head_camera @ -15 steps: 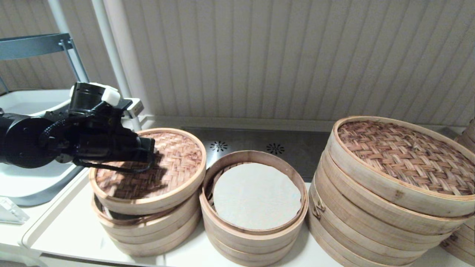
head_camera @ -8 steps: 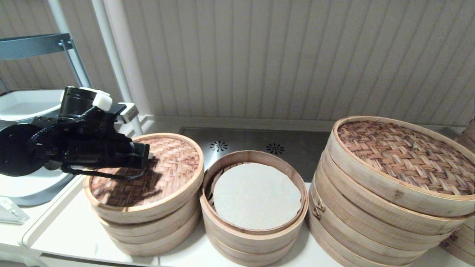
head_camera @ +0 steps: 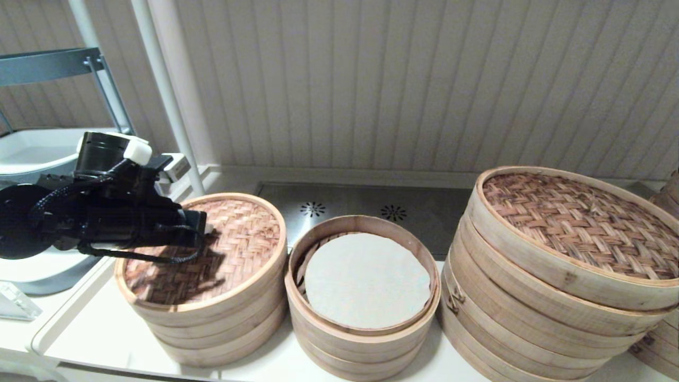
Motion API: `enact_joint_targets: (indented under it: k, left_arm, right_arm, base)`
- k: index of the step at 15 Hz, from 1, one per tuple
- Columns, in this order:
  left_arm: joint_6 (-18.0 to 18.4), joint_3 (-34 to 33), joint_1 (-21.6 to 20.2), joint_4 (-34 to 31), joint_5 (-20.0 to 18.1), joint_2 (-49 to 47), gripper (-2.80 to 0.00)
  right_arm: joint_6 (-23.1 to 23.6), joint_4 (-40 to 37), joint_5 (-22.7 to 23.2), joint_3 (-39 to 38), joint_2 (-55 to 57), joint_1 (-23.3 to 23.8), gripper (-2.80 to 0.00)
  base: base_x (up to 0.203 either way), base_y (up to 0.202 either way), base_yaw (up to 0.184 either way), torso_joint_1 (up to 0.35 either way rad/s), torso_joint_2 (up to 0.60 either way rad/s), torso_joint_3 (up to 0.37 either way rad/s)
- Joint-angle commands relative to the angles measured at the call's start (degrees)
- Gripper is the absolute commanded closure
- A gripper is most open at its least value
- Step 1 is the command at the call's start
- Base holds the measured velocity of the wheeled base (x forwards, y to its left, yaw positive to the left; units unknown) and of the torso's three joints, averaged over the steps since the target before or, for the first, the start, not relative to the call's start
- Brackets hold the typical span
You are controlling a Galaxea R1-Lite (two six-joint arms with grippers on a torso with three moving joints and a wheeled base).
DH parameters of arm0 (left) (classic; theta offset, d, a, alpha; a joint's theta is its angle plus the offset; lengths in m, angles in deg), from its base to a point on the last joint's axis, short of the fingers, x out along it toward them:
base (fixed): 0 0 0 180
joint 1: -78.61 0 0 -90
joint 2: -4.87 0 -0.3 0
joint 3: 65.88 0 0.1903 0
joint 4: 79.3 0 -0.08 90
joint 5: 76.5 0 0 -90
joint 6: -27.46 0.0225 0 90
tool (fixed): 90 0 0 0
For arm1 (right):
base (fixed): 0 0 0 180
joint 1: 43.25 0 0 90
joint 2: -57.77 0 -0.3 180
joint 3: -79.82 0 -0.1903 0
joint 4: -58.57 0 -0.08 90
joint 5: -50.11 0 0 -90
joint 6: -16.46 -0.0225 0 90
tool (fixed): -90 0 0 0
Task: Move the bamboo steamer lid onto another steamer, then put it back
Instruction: Put the steamer
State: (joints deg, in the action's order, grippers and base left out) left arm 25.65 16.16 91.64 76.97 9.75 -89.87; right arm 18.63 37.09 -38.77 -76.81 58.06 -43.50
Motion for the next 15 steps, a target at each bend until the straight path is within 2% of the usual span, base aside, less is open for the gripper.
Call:
enact_joint_targets:
  k: [1,8,15]
  left_arm:
    - [0.0,-0.1,-0.3,0.2,0.0,-0.5,0.0]
    - [-0.1,1.1,-1.1,0.7,-0.1,-1.8,0.0]
    - [0.0,-0.6,-1.0,0.8,-0.2,-1.6,0.0]
  right_arm:
    - [0.0,0.0,0.0,-1.4,0.0,0.0,0.0]
    - [0.0,0.0,0.0,-1.4,0.0,0.0,0.0]
    - [0.0,0.0,0.0,-1.4,0.0,0.0,0.0]
  base:
    - [0.0,0.0,0.0,0.0,0.0,0.0]
    - [0.0,0.0,0.0,0.0,0.0,0.0]
    - [0.0,0.0,0.0,0.0,0.0,0.0]
